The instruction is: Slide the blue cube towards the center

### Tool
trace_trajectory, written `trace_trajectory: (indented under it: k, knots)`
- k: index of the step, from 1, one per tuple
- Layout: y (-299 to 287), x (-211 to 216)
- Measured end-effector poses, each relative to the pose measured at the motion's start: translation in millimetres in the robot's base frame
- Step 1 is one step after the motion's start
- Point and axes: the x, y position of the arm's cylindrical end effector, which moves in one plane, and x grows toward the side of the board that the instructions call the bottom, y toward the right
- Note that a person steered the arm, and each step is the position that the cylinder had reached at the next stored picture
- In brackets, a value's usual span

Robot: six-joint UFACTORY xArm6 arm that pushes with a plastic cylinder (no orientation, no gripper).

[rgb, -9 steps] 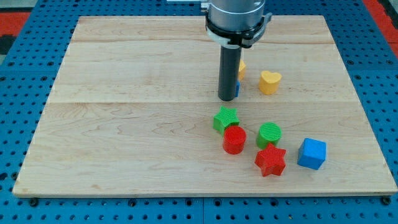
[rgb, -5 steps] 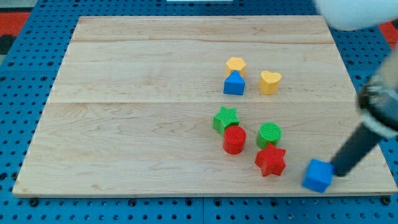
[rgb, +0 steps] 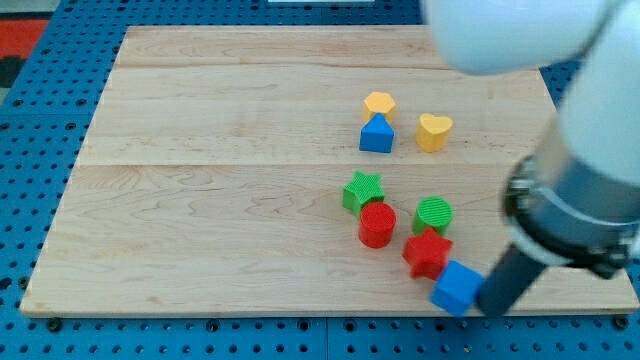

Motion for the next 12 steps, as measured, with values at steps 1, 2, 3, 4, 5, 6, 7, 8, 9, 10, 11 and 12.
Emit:
trace_trajectory:
  k: [1,2,3,4,5,6,7,8,9,10,11,12]
  knots:
    - [-83.0,-34.9]
    - [-160.1,-71.3]
    - [-175.7,-42.5]
    - [-151.1,-16.3]
    - [-164.6,-19.1]
    - [-191.3,-20.8]
    - [-209.0,-21.1]
    - [-217.5,-21.1]
    - [-217.6,-21.1]
    - [-218.6,-19.0]
    - [-218.7,-41.3]
    - [-225.6,-76.3]
